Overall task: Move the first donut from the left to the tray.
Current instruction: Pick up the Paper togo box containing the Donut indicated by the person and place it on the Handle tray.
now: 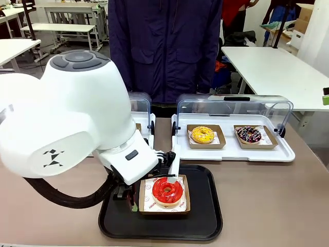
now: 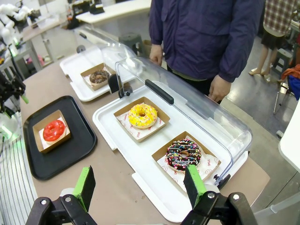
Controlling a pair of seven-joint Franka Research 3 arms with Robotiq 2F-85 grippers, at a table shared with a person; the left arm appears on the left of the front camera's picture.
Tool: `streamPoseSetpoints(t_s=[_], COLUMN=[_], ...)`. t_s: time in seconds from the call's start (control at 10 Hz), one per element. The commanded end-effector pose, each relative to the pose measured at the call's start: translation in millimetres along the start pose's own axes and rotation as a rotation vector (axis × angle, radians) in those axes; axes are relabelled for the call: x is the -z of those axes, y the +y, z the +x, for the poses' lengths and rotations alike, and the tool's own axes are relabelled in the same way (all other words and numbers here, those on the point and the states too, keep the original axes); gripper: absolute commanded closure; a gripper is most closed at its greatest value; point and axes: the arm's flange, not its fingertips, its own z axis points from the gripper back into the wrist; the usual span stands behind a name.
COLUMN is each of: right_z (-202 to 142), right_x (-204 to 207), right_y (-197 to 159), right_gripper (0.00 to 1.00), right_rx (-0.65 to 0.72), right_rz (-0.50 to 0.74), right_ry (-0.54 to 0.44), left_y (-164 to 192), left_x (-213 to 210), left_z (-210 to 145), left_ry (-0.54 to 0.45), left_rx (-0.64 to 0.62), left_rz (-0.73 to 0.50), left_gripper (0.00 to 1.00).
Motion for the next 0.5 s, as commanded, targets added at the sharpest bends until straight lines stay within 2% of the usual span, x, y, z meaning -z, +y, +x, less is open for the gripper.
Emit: streamPoseSetpoints(t_s=[0.0, 0.4], right_z=[1.1, 1.1], right_x=[1.7, 1.7], right_y=[-2.0, -2.0], right_gripper=[0.00, 0.00], right_rx=[-0.025, -0.025], right_rz=[-0.002, -0.002], right_ry=[-0.031, -0.031], left_y=[0.0, 0.0], left_x=[6.4, 6.4], left_z=[5.1, 5.1], left_ry=[-0.005, -0.005], left_rx=[-0.010, -0.010], left_rz=[0.014, 0.014], left_gripper=[0.00, 0.00])
